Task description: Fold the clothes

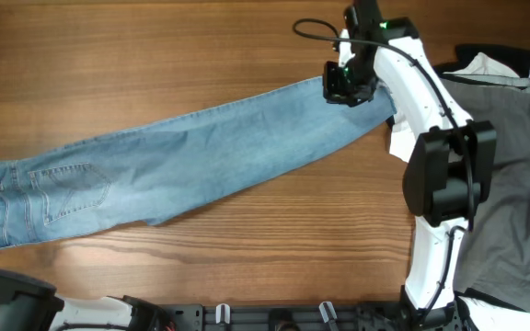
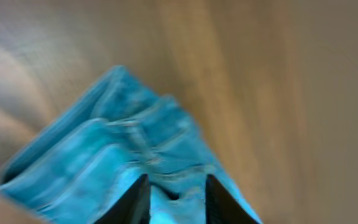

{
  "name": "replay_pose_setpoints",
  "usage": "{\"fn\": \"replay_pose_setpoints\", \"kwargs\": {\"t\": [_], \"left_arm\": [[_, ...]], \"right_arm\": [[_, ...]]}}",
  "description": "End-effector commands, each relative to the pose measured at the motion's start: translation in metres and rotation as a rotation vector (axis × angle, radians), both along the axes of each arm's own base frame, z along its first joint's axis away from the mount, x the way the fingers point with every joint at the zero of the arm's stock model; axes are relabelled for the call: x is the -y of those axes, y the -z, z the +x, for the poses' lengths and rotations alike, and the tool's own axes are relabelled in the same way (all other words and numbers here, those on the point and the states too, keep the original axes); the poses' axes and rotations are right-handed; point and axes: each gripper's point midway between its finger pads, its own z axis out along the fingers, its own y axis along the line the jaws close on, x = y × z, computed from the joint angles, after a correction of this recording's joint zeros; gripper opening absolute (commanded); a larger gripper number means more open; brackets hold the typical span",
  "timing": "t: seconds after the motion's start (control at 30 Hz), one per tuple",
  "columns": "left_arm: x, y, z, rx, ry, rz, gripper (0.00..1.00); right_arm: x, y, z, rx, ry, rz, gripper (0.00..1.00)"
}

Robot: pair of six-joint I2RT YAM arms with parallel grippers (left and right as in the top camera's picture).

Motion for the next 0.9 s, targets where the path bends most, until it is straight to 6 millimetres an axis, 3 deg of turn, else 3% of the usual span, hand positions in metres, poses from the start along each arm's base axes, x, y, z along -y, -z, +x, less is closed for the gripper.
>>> {"fn": "replay_pose_setpoints", "kwargs": {"t": [0.0, 0.2, 0.43, 0.6, 0.7, 0.87], "left_arm": [[0.015, -0.02, 0.024, 0.125, 0.09, -0.024, 0.34], [0.029, -0.018, 0.033, 0.116, 0.125, -0.049, 0.39], [0.048, -0.016, 0.045, 0.104, 0.188, -0.062, 0.47], [0.057, -0.015, 0.054, 0.097, 0.238, -0.045, 0.59], [0.061, -0.01, 0.057, 0.063, 0.27, -0.014, 0.63], [0.059, 0.002, 0.055, -0.039, 0.301, 0.066, 0.64]], "right_arm": [[0.015, 0.018, -0.006, -0.008, 0.052, -0.023, 0.07], [0.019, 0.056, -0.008, 0.02, 0.073, -0.032, 0.07], [0.084, 0.089, 0.005, 0.108, 0.273, -0.277, 0.04], [0.141, 0.1, 0.013, 0.105, 0.397, -0.27, 0.04], [0.162, 0.097, 0.018, 0.115, 0.427, -0.235, 0.04], [0.175, 0.097, 0.017, 0.105, 0.42, -0.161, 0.04]]}}
